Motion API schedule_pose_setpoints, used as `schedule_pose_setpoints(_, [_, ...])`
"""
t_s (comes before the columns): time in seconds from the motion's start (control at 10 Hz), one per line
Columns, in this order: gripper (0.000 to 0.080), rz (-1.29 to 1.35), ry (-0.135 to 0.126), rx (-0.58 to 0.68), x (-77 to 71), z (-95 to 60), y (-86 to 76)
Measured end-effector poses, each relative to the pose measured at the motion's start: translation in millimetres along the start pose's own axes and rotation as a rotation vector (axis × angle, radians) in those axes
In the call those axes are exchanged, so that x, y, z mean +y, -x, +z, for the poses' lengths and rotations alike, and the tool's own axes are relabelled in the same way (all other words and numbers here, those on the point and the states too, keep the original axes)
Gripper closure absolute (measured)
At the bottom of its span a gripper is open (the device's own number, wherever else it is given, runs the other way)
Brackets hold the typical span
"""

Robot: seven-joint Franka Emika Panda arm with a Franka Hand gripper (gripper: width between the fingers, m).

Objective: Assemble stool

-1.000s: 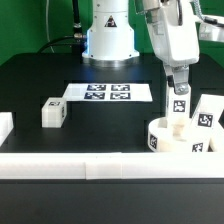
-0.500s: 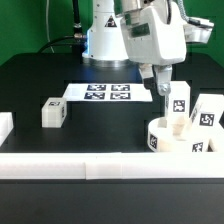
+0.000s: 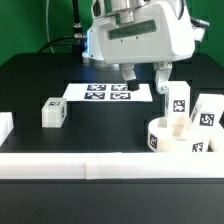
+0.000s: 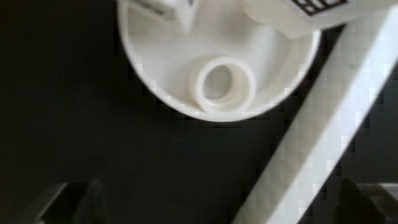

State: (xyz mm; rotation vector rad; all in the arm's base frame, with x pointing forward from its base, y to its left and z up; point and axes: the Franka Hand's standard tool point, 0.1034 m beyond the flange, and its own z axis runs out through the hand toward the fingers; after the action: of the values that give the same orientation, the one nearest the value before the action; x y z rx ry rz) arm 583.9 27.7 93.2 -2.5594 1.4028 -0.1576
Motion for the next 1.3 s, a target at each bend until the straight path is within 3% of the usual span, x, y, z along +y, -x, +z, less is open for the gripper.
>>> schedule_pose_setpoints(0.1, [0.0151,-0.210,0.046,-0.001,2.8,-0.2,-6.9])
schedule_pose_setpoints(0.2, [0.0151,-0.313,0.056,0.001,3.0,-1.0,-10.9])
schedule_pose_setpoints(0.6, [0.0151,-0.634,0.058,-0.005,4.9,-1.3,-13.7])
schedule_pose_setpoints(0.8, [0.0151,-0.772,0.078,0.001,34.0,0.3,-35.9])
schedule_pose_setpoints(1.0, [0.0151,-0.864,0.102,0.018,72.9,-0.8,-71.3])
schedule_pose_setpoints(1.1, [0.0151,-0.839,0.106,0.021,80.4,-1.9,-79.8])
schedule_pose_setpoints(1.3, [0.0151,-0.847,0.103,0.018,77.0,-0.8,-75.4])
